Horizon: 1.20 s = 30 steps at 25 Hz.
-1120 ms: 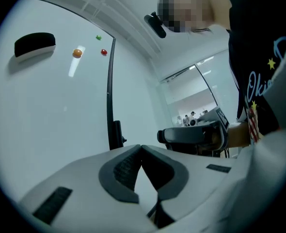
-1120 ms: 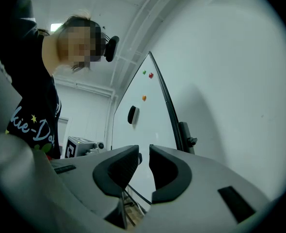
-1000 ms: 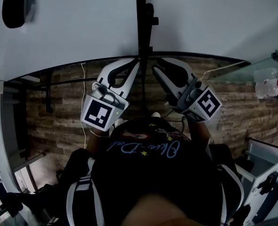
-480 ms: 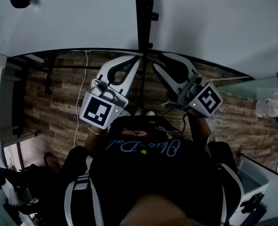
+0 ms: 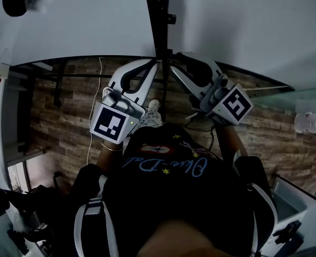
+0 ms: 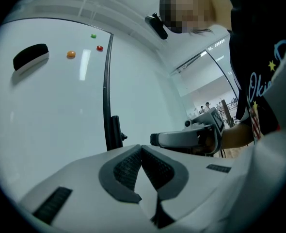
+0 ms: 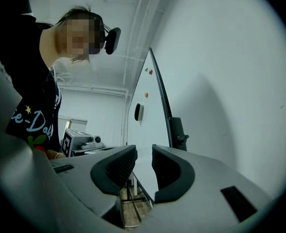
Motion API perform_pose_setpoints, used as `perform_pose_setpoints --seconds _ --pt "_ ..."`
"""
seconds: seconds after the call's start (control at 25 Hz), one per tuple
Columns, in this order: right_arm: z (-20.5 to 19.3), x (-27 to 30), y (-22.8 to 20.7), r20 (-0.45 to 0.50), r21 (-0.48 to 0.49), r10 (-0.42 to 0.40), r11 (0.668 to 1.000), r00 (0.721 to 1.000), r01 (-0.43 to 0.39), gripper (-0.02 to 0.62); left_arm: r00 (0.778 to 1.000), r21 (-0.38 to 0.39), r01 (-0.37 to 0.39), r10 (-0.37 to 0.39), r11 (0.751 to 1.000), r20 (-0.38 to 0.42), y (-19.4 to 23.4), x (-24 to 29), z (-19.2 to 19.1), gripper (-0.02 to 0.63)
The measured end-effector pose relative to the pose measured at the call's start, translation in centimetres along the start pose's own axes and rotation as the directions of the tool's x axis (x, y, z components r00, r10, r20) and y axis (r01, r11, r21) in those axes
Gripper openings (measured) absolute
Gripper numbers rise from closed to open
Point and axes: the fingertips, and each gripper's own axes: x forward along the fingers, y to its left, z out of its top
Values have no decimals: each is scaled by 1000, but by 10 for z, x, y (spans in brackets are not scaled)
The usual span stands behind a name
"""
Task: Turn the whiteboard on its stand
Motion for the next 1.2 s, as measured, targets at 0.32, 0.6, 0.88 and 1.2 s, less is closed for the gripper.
perform_pose_setpoints --seconds 0.32,0.6,0.88,1.2 --pt "-9 6 -28 -44 -12 -13 1000 999 12 127 1000 -15 16 -16 1000 1 8 19 -1 -14" --pt "-19 24 -51 -70 -4 -19 1000 997 19 161 1000 -33 -2 2 999 -2 30 27 -6 -14" --pt "-31 34 -68 -112 -14 -18 1000 994 16 183 1000 -48 5 -5 999 0 39 33 -9 -12" --pt "-40 45 -83 -127 -18 -18 1000 992 15 205 1000 -58 16 -16 998 -6 50 39 -14 -1"
